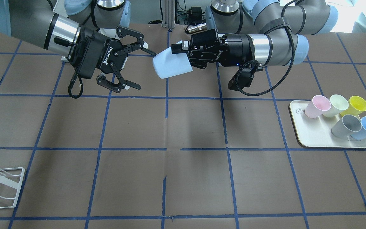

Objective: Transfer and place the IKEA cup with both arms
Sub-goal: 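Open the right gripper and withdraw it while the left gripper holds the cup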

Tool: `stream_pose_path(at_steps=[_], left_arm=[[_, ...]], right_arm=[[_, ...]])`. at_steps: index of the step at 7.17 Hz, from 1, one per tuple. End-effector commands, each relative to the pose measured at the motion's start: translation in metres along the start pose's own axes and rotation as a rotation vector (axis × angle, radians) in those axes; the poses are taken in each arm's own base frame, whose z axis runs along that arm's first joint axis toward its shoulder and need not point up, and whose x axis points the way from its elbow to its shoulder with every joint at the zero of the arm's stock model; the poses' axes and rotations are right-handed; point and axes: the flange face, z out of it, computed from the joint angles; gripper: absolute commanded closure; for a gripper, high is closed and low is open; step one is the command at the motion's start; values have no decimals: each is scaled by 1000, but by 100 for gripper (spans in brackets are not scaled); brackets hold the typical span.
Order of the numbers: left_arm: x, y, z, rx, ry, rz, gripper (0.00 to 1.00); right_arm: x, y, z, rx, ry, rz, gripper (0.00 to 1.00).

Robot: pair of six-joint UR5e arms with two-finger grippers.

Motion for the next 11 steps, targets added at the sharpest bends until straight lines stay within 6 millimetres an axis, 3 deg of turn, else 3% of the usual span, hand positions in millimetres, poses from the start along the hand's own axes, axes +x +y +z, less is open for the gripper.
stream_pose_path(at_steps=[1, 3, 5, 7, 8, 9, 10, 11], left_arm=[[8, 1, -4, 4, -1, -43, 100], [14, -6, -23, 46, 4, -67, 100], [10, -8, -25, 71, -48, -96, 100], [-2, -13, -32, 191, -304, -69, 100], [-1, -14, -38, 257, -425, -57, 100], [13, -21, -53, 338, -528, -21, 100], [23, -28, -67, 390, -576, -12, 100], [30, -35, -86, 454, -640, 3, 100]], right_arm=[[-1, 4, -17, 1, 44, 7, 0], [13, 12, -32, -62, 156, 14, 0], [15, 16, -77, -239, 447, 13, 0], [20, 2, -122, -327, 677, 187, 0], [50, -5, -122, -380, 741, 261, 0], [59, -16, -126, -357, 808, 348, 0], [53, -25, -107, -315, 862, 477, 0], [32, -35, -78, -277, 880, 518, 0]])
